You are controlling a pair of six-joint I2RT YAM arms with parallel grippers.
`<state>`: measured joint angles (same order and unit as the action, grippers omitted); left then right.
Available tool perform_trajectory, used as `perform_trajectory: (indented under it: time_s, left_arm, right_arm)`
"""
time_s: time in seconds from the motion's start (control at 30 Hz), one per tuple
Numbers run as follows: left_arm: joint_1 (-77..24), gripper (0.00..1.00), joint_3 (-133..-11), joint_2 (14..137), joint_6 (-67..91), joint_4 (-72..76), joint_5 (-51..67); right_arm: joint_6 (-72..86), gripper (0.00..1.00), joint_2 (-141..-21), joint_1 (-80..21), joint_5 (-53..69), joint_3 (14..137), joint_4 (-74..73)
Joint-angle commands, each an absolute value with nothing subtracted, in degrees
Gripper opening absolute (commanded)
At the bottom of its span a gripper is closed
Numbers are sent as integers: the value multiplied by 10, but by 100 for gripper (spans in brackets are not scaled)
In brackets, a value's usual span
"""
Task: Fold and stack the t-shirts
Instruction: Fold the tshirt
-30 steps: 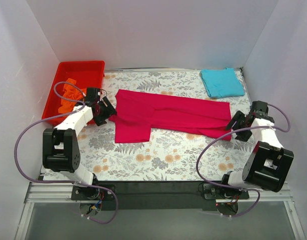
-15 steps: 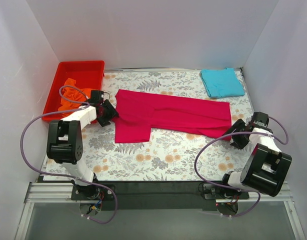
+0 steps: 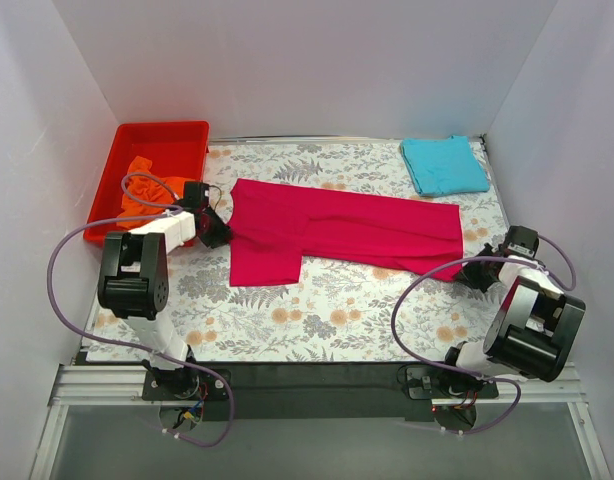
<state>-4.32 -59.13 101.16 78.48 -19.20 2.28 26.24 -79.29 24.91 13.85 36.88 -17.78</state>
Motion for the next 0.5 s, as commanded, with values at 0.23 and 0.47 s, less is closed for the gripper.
perform_trajectory:
  time_s: [0.23,0.47]
  left_arm:
    - [-40,0,-601,1016,772,-221,-25]
    - [-40,28,-614,987,766,-236,-5]
  right_arm:
    - [231,1,-804,276,76,415,-206]
    - [208,29,-805,271,110,439,-221]
